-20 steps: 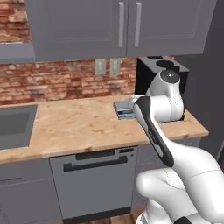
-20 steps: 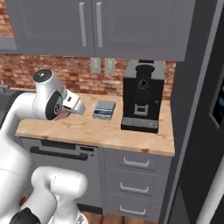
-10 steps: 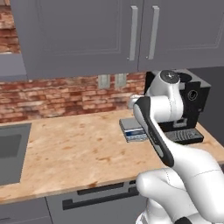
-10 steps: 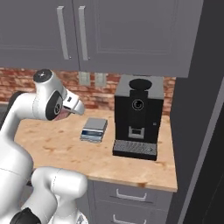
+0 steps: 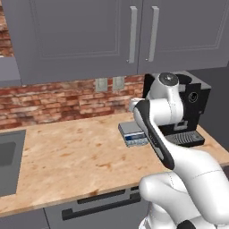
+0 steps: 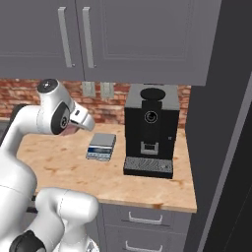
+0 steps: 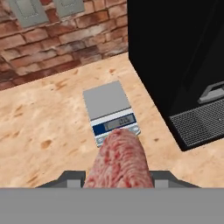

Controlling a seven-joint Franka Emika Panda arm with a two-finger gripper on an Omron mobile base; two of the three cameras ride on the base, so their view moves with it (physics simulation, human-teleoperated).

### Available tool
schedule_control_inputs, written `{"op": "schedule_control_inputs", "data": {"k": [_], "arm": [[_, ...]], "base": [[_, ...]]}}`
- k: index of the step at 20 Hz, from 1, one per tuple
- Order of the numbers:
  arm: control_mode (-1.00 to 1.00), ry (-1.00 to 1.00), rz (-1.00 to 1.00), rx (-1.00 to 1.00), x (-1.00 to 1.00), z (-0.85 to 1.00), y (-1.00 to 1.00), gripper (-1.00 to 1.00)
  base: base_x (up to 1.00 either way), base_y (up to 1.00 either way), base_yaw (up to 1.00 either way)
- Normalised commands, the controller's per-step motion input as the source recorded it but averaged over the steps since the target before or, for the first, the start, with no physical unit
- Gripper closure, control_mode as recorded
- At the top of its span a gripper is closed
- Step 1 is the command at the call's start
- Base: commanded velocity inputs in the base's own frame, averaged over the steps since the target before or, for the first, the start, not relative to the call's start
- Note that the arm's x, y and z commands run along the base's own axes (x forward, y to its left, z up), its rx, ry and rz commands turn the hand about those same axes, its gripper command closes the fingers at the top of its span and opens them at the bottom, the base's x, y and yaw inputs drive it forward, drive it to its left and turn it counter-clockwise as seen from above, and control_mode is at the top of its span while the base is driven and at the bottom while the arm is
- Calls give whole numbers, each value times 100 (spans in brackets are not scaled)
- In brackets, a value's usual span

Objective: Take the steak from the fridge and place it on the digital scale on the counter by the fridge. Wait a few seconds for a reading, then move it to the plate on the dining counter.

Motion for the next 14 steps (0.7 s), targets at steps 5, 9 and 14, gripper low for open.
{"op": "schedule_control_inputs", "data": {"k": [5, 9, 14], "arm": [[-100, 11, -8, 0, 39, -60, 0, 100], [-100, 3, -2, 0, 54, -53, 4, 100], [-100, 0, -1, 0, 58, -47, 2, 100]], "base": [[0, 0, 0], [0, 0, 0], [0, 0, 0]]}}
